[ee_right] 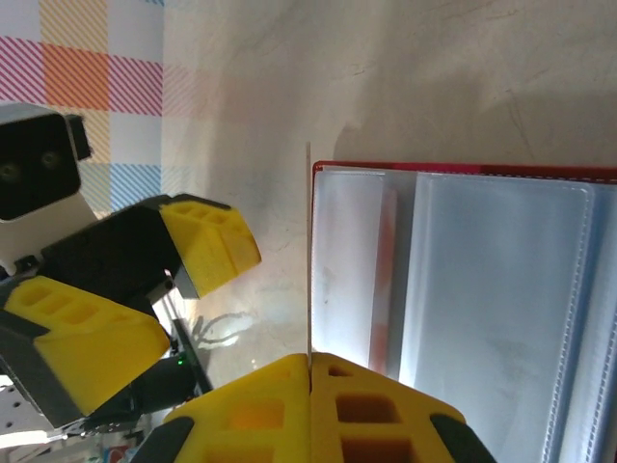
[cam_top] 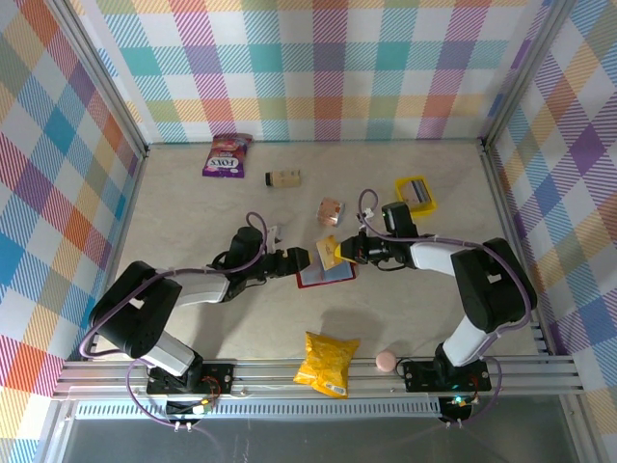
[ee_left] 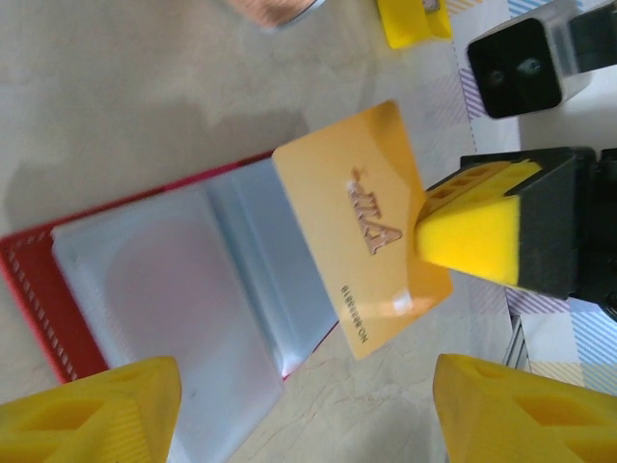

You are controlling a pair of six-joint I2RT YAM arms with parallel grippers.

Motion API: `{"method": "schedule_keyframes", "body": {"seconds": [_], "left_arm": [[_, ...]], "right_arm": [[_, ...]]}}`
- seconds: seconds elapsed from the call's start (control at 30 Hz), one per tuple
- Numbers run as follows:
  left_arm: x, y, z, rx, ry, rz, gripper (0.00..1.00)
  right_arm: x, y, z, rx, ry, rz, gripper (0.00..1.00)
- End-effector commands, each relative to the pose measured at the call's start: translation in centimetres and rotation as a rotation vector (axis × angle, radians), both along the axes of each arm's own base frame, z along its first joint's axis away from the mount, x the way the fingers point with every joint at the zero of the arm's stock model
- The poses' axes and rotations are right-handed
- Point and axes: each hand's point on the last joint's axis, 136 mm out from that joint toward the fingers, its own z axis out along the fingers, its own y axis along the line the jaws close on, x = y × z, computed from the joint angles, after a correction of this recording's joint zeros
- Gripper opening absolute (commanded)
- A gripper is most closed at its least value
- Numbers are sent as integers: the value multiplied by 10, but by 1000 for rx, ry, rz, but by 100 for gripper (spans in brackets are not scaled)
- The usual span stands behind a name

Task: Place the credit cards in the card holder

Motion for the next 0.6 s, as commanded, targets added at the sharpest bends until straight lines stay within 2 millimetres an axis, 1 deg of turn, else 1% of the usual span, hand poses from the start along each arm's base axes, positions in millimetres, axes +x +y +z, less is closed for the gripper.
{"method": "schedule_keyframes", "body": {"seconds": [0.0,0.07,0.17,0.33,0.43,0.57], "left_arm": [[-2,-5,8,-60,-2,-27,69],[-1,-6,4,-54,12,-30,69],[-1,-7,-4,-51,39,-31,68],[-2,-8,-4,-71,48,-29,67],[-2,-6,-5,-61,47,-24,67],[-1,-5,-8,-51,55,-16,67]], "right_arm": [[-4,-3,-3,-23,-35,-21,0],[-5,-5,-6,-46,-37,-27,0],[-12,-2,0,-44,-58,-23,0],[-15,-6,5,-60,-104,-50,0],[-17,-5,6,-60,-107,-46,0],[-18,-2,1,-74,-91,-39,0]]}}
